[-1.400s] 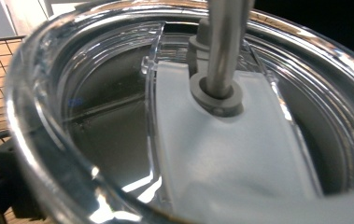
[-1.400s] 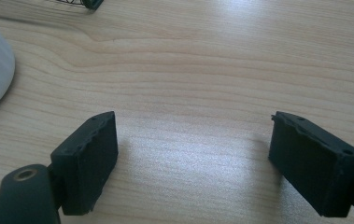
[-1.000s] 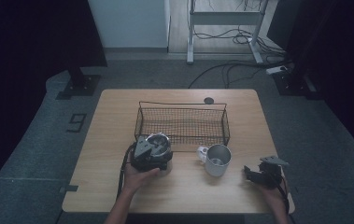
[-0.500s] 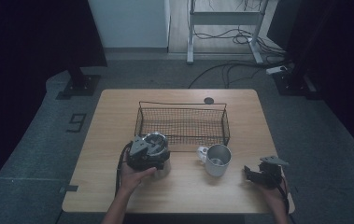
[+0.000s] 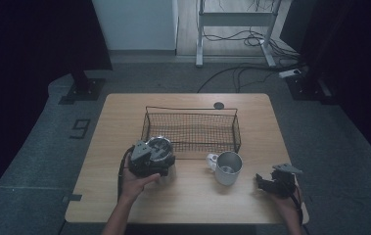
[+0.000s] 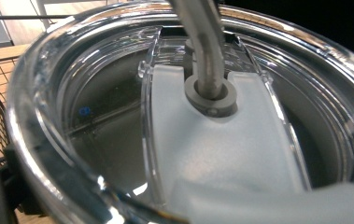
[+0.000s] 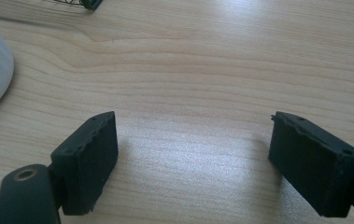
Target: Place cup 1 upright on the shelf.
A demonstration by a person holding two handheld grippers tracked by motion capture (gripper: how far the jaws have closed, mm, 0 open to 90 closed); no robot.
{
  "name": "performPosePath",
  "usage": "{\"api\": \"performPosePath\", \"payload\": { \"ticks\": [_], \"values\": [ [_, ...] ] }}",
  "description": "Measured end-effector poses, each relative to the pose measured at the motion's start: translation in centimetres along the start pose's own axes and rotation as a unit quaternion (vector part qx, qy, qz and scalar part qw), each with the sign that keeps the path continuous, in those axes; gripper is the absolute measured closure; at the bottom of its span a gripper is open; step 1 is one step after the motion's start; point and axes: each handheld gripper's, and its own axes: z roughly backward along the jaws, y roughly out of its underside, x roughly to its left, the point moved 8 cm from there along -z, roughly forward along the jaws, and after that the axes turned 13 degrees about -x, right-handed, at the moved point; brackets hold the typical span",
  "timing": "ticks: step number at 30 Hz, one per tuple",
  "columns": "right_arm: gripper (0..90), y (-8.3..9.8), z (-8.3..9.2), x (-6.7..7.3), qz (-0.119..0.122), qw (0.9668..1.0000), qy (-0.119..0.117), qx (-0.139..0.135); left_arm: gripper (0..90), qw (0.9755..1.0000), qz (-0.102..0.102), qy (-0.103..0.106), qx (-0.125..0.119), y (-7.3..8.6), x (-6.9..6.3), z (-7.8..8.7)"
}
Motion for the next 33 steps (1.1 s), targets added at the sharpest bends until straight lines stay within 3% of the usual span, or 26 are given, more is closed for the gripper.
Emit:
{"api": "performPosePath", "payload": {
  "ticks": [33],
  "values": [
    [16.5,0.0,0.0,-0.1,-0.001,1.0000,0.004,0.000,2.9,0.9998,-0.007,0.014,-0.012,-2.8,-0.2,0.4]
  ]
}}
